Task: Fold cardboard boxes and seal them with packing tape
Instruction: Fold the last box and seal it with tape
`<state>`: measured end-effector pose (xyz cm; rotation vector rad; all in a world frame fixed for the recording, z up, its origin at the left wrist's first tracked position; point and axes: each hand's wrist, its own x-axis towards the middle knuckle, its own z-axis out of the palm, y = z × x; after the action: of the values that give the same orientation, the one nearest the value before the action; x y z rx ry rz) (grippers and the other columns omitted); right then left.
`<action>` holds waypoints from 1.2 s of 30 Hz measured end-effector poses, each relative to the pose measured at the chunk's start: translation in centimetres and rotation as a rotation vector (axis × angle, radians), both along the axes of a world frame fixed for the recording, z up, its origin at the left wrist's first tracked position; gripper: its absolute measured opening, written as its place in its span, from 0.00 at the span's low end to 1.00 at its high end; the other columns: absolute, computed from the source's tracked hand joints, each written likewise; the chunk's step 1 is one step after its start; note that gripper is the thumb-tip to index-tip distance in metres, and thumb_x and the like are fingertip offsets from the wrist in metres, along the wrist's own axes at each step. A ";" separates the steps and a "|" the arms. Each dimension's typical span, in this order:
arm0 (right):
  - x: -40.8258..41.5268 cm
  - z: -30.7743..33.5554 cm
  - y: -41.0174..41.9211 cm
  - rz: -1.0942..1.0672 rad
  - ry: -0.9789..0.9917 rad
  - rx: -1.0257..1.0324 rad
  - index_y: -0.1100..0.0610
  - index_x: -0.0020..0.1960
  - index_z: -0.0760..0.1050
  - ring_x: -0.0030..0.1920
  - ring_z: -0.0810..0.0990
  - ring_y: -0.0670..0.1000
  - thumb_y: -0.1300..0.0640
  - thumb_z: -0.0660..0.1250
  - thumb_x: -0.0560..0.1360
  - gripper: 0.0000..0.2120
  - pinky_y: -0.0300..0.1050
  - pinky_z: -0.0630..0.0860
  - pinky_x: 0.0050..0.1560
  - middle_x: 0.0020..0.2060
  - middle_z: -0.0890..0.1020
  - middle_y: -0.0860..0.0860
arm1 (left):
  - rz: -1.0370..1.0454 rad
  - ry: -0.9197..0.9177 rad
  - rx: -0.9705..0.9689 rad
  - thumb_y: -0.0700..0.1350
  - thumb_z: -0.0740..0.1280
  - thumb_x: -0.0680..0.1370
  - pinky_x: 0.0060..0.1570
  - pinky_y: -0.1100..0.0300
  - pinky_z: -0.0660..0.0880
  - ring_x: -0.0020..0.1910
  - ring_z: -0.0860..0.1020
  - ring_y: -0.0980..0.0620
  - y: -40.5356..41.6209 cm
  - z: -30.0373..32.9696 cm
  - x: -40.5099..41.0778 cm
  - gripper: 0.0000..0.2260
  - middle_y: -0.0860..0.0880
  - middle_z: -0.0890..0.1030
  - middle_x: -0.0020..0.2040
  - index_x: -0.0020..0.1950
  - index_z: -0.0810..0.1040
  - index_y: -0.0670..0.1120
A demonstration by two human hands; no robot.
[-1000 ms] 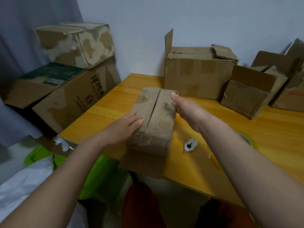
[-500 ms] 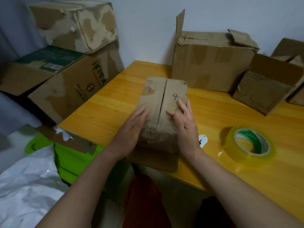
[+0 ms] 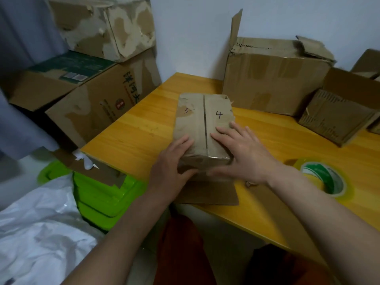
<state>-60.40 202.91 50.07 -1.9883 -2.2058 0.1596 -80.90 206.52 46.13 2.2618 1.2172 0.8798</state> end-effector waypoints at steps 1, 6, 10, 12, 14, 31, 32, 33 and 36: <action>-1.0 0.2 0.1 -0.038 -0.042 0.053 0.47 0.77 0.53 0.77 0.47 0.52 0.23 0.51 0.66 0.46 0.56 0.44 0.76 0.77 0.56 0.46 | -0.015 0.003 -0.003 0.46 0.76 0.70 0.68 0.57 0.66 0.71 0.64 0.56 -0.3 -0.1 0.3 0.36 0.55 0.66 0.74 0.75 0.65 0.52; -1.4 -0.3 0.7 0.036 -0.230 0.106 0.47 0.78 0.49 0.76 0.53 0.57 0.25 0.43 0.68 0.44 0.56 0.51 0.75 0.76 0.57 0.53 | -0.161 -0.007 -0.028 0.40 0.76 0.69 0.69 0.63 0.63 0.72 0.59 0.61 -0.3 -0.9 -0.7 0.39 0.55 0.62 0.75 0.76 0.61 0.52; -2.4 0.9 0.8 0.003 -0.195 -0.076 0.45 0.78 0.43 0.77 0.44 0.56 0.24 0.50 0.66 0.47 0.62 0.45 0.75 0.78 0.49 0.51 | -0.250 -0.126 -0.083 0.28 0.65 0.70 0.69 0.68 0.64 0.73 0.61 0.58 0.4 -1.0 -2.0 0.35 0.53 0.64 0.74 0.75 0.64 0.48; -3.9 0.9 1.2 -0.076 -0.131 -0.043 0.46 0.77 0.48 0.77 0.47 0.56 0.20 0.42 0.61 0.51 0.63 0.46 0.74 0.77 0.52 0.52 | -0.256 -0.172 -0.081 0.26 0.61 0.71 0.69 0.68 0.63 0.73 0.62 0.59 0.5 -1.0 -2.1 0.33 0.52 0.66 0.73 0.74 0.66 0.48; -4.7 0.4 1.6 -0.090 -0.221 0.031 0.49 0.77 0.49 0.76 0.50 0.57 0.21 0.40 0.61 0.51 0.63 0.50 0.74 0.77 0.54 0.55 | -0.271 -0.211 -0.080 0.27 0.57 0.72 0.70 0.63 0.65 0.73 0.63 0.61 0.7 -1.1 -2.1 0.31 0.52 0.67 0.73 0.73 0.68 0.47; -8.1 0.4 3.0 -0.184 -0.235 -0.082 0.59 0.77 0.42 0.76 0.44 0.67 0.30 0.58 0.69 0.51 0.65 0.46 0.74 0.75 0.46 0.67 | -0.358 -0.386 -0.157 0.44 0.53 0.74 0.68 0.57 0.67 0.68 0.71 0.53 2.5 -1.3 -2.4 0.23 0.47 0.75 0.67 0.65 0.75 0.43; -8.4 0.3 2.9 -0.187 -0.257 -0.068 0.60 0.77 0.42 0.75 0.45 0.67 0.29 0.59 0.69 0.52 0.65 0.47 0.74 0.75 0.47 0.68 | -0.316 -0.371 -0.084 0.45 0.53 0.75 0.66 0.62 0.67 0.65 0.72 0.55 2.6 -1.3 -2.1 0.21 0.48 0.76 0.64 0.63 0.77 0.43; -8.5 0.2 2.8 -0.181 -0.271 -0.051 0.60 0.77 0.42 0.75 0.46 0.68 0.28 0.59 0.68 0.53 0.64 0.48 0.74 0.75 0.47 0.68 | -0.257 -0.353 -0.003 0.46 0.53 0.76 0.63 0.64 0.66 0.61 0.73 0.56 2.6 -1.1 -1.6 0.19 0.49 0.79 0.60 0.59 0.79 0.42; -7.4 1.3 2.1 -0.057 -0.189 -0.070 0.57 0.78 0.43 0.76 0.46 0.63 0.28 0.61 0.68 0.53 0.58 0.46 0.76 0.76 0.47 0.65 | -0.031 -0.301 0.127 0.49 0.52 0.79 0.49 0.60 0.65 0.44 0.71 0.53 2.8 0.1 0.8 0.17 0.51 0.77 0.39 0.39 0.76 0.46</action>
<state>-67.82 204.97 51.35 -2.1839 -2.2812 0.0431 -80.07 209.32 46.18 2.1372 1.0132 1.2644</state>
